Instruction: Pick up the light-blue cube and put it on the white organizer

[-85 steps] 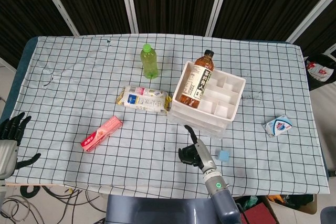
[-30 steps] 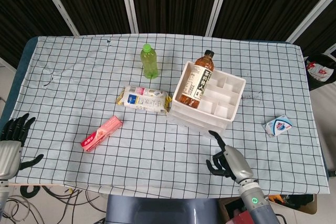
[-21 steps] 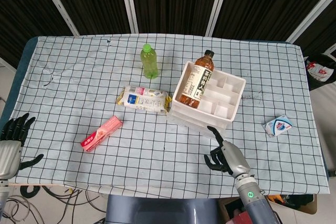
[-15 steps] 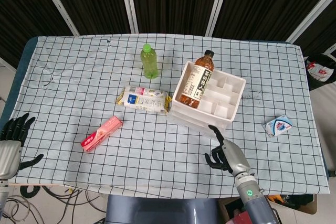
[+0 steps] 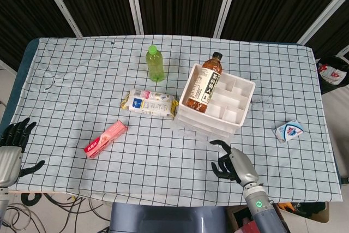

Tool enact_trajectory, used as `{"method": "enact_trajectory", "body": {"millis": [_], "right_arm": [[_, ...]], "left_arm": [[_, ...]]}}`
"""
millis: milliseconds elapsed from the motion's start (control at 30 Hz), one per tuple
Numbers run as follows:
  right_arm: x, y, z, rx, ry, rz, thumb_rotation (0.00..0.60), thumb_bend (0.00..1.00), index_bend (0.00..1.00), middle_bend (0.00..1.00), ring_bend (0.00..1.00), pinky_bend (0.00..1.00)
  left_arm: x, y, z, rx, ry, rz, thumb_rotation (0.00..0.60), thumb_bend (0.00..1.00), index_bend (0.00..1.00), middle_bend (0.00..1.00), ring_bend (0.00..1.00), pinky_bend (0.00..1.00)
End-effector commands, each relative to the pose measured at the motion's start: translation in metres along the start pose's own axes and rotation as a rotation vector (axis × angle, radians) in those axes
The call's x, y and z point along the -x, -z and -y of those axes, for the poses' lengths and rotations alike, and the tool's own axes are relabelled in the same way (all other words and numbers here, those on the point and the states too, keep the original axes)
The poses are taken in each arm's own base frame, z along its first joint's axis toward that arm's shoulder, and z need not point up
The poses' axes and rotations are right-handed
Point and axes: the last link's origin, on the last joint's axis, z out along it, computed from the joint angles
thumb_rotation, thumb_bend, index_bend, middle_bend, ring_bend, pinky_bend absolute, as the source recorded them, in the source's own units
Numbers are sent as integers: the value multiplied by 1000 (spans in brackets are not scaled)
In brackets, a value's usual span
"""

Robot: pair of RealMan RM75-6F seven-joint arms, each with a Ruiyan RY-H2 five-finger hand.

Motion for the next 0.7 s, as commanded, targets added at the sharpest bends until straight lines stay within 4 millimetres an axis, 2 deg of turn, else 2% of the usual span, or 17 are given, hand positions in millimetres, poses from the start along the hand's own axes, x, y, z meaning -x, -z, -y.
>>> {"method": "enact_trajectory", "body": {"millis": [33, 133, 200, 500, 600, 700], "right_arm": [[1, 1, 0, -1, 0, 2, 600, 407, 193, 864, 911, 889], [1, 1, 1, -9, -4, 5, 600, 404, 64, 864, 911, 889], [1, 2, 2, -19, -6, 3, 600, 397, 14, 864, 911, 889], [-8, 15, 8, -101, -4, -32, 600, 372, 0, 864, 911, 889], [-15, 22, 4, -109, 24, -53, 600, 316, 0, 864, 911, 889], [-32, 33, -4, -101, 65, -105, 600, 249, 0, 864, 911, 889]], "left_arm": [[0, 0, 0, 0, 0, 0, 600, 32, 0, 0, 0, 0], [0, 0, 0, -1, -1, 0, 600, 31, 0, 0, 0, 0], [0, 0, 0, -1, 0, 0, 600, 31, 0, 0, 0, 0], [0, 0, 0, 0, 1, -1, 600, 32, 0, 0, 0, 0], [-1, 0, 0, 0, 1, -3, 600, 31, 0, 0, 0, 0], [-1, 0, 0, 1, 2, -4, 600, 32, 0, 0, 0, 0]]}}
